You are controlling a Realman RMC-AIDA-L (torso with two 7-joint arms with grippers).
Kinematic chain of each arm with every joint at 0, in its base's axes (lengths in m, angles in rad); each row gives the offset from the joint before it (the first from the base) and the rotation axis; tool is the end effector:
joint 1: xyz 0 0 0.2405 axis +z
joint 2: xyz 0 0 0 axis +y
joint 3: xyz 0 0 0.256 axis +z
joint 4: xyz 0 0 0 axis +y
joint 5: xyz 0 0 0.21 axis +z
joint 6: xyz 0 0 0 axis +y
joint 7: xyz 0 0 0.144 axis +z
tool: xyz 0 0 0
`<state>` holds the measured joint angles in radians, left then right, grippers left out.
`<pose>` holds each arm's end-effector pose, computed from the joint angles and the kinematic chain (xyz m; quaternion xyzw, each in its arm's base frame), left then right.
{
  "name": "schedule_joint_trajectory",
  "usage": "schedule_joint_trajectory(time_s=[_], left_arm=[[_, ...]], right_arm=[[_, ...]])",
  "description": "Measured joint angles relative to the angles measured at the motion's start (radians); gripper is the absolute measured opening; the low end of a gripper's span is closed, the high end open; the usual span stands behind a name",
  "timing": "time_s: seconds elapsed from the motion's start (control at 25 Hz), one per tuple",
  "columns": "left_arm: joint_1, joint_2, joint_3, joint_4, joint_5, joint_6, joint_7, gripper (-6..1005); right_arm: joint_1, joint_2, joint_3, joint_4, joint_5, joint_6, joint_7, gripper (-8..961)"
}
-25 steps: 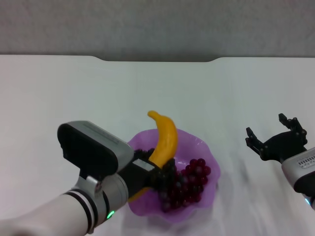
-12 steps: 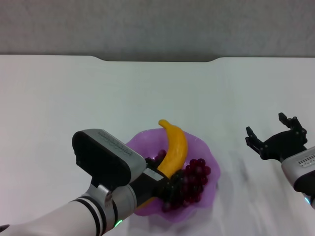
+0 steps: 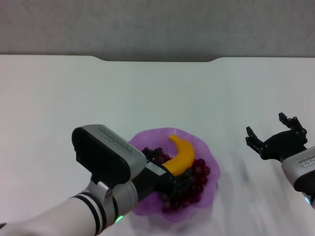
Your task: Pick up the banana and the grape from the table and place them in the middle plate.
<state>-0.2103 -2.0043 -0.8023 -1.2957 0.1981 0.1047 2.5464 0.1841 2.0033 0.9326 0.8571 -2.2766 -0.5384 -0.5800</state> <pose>-0.1791 0.2873 -0.1233 -0.8980 -0.2396 -0.1333 0.3441 0.2923 0.3201 -0.0556 -0.7894 0.1845 0.1190 0.5733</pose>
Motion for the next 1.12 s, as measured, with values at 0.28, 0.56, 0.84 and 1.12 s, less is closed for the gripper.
schedule_joint_trajectory(time_s=[0.28,0.56,0.84,1.12], left_arm=[[0.082,-0.025,-0.121,-0.023,0.072,-0.105,0.014,911],[0.124,-0.037,-0.349,0.05,0.051,-0.343,-0.001,913],[0.103,-0.041,-0.574,0.412,-0.063,-0.787,0.086,911],[0.038,-0.042,-0.61,0.753,-0.225,-1.061,0.18,909]], right_arm=[[0.0,0.0,0.0,-0.005,0.002,0.0,0.003,896],[0.004,0.001,-0.001,-0.006,0.001,0.0,0.005,896],[0.005,0.002,-0.002,-0.008,0.005,0.0,0.005,896],[0.007,0.002,-0.001,-0.009,0.005,0.0,0.005,896]])
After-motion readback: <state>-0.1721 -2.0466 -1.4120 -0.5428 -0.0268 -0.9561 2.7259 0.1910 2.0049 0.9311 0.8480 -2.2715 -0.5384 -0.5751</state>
